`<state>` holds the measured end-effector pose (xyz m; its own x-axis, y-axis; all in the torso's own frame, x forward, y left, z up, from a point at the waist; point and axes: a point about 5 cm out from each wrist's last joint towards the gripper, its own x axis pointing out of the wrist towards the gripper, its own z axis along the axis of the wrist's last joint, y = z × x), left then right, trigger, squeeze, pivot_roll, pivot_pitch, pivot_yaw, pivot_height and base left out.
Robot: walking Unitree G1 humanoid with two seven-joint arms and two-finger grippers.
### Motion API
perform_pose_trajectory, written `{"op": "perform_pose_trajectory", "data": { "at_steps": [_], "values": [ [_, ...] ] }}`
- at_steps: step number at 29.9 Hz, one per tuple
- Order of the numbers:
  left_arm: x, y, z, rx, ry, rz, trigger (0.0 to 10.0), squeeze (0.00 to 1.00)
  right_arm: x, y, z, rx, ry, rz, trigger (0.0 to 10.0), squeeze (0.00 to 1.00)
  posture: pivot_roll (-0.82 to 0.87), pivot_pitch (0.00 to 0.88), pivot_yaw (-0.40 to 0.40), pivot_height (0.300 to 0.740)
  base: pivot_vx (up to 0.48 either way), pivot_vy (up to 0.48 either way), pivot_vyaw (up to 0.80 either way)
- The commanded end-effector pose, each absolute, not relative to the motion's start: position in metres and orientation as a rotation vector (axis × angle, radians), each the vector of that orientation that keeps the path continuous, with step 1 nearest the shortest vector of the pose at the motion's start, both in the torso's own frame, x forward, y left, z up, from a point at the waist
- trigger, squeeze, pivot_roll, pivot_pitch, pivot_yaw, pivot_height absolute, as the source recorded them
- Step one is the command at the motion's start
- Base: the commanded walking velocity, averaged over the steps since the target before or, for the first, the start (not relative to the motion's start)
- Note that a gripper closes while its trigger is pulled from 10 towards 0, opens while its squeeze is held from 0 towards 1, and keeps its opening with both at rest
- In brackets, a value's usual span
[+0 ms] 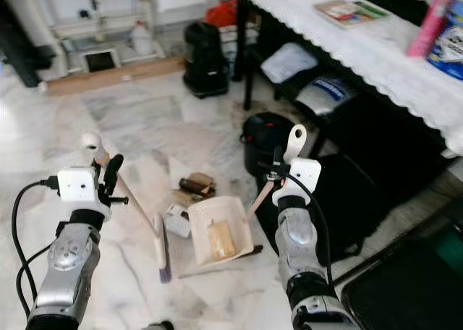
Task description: Sweep floor
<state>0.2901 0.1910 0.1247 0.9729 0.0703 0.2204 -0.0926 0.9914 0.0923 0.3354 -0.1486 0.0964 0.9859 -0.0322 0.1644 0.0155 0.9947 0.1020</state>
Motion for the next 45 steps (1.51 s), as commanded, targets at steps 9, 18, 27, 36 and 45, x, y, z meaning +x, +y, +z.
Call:
{"op": "perform_pose_trajectory", "data": {
  "at_steps": [9, 18, 27, 36, 45],
  "values": [
    [0.2897, 0.1915, 0.1289, 0.109, -0.263, 0.098, 10.0, 0.00, 0.3346, -0.1542, 0.1052, 0.102, -0.213, -0.040, 10.0, 0.00, 0.11, 0.032, -0.028, 0.740, 0.000, 0.000, 0.80],
    [0.2902, 0.1911, 0.1282, 0.109, -0.262, 0.103, 10.0, 0.00, 0.3358, -0.1544, 0.1066, 0.103, -0.209, -0.040, 10.0, 0.00, 0.12, 0.044, -0.031, 0.740, 0.000, 0.000, 0.80],
    [0.2914, 0.1937, 0.1279, 0.080, -0.256, 0.124, 10.0, 0.00, 0.3380, -0.1551, 0.1087, 0.106, -0.207, -0.048, 10.0, 0.00, 0.11, 0.071, -0.028, 0.740, 0.000, 0.000, 0.80],
    [0.2933, 0.1949, 0.1285, 0.092, -0.253, 0.120, 10.0, 0.00, 0.3394, -0.1542, 0.1091, 0.110, -0.199, -0.054, 10.0, 0.00, 0.12, 0.089, -0.023, 0.740, 0.000, 0.000, 0.80],
    [0.2936, 0.1944, 0.1267, 0.093, -0.241, 0.123, 10.0, 0.00, 0.3398, -0.1542, 0.1081, 0.110, -0.189, -0.054, 10.0, 0.00, 0.12, 0.100, -0.024, 0.740, 0.000, 0.000, 0.80]
  ]
}}
